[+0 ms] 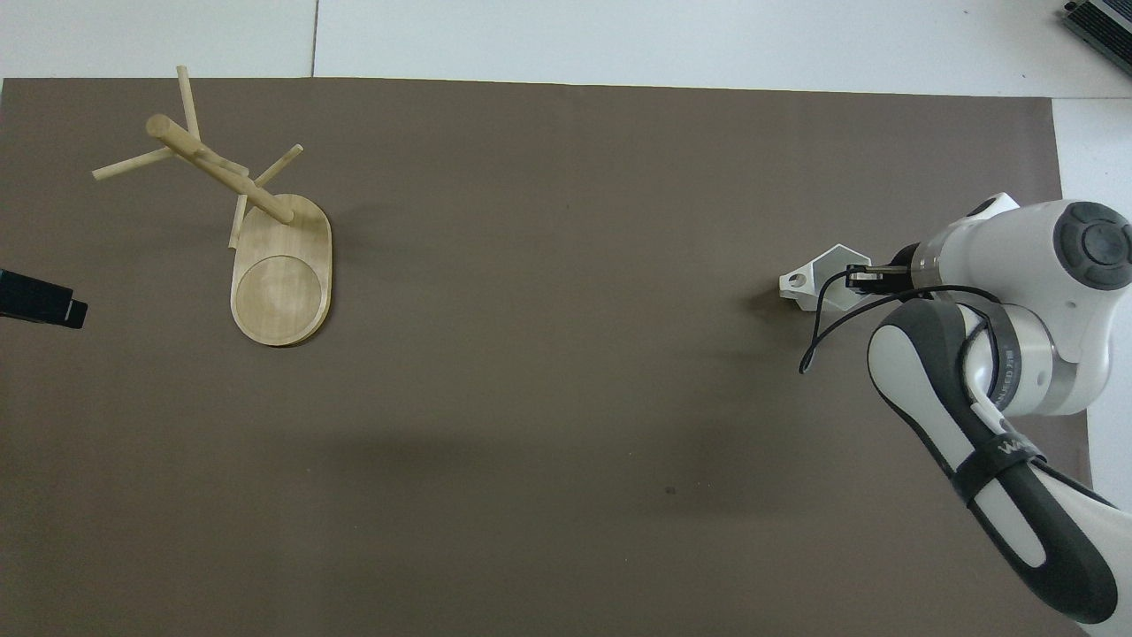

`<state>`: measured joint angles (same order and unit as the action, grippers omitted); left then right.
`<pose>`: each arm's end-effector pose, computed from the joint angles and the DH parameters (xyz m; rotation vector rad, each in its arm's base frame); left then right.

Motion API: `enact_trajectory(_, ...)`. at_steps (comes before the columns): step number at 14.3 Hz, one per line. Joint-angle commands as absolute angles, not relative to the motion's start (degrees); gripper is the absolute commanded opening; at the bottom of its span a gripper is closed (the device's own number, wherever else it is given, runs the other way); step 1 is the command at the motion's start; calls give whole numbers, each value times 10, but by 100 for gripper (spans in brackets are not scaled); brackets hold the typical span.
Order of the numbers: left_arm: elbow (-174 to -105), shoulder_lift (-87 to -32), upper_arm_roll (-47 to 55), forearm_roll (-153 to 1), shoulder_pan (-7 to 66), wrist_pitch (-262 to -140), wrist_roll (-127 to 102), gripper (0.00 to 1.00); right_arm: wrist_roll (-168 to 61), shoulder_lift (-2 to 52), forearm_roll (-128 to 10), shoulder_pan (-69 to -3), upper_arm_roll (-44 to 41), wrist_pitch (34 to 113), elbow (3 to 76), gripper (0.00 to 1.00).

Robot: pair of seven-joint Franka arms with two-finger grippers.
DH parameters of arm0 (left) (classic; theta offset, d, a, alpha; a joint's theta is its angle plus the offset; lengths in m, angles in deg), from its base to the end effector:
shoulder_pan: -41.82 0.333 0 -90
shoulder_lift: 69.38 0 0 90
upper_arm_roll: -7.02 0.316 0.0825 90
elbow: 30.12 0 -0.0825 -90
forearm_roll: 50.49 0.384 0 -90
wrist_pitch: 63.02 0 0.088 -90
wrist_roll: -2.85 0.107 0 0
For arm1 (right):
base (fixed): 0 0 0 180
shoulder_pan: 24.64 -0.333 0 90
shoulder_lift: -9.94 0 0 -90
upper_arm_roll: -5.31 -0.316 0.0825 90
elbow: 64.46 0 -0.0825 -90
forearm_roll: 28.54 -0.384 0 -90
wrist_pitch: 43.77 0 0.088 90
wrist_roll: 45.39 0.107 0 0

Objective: Hang cup on rack
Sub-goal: 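Close the right gripper on the white mug's rim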

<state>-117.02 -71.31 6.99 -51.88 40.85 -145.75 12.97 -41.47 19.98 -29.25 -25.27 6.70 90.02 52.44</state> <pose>0.5307 -0.0121 0.6571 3.0989 -0.3057 -0.0577 0.5929 -0.0073 0.3692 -3.1244 0.1393 -0.1870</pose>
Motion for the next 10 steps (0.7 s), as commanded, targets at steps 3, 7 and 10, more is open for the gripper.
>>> enact_trajectory(3,-1179,-721,69,-523,414,-1458,137,100,-402,200,-297,-251,65,888,510,0)
enact_trajectory(7,-1179,-721,69,-523,414,-1458,137,100,-402,200,-297,-250,58,814,457,0)
enact_trajectory(10,-1179,-721,69,-523,414,-1458,137,100,-402,195,-297,-251,58,769,426,0)
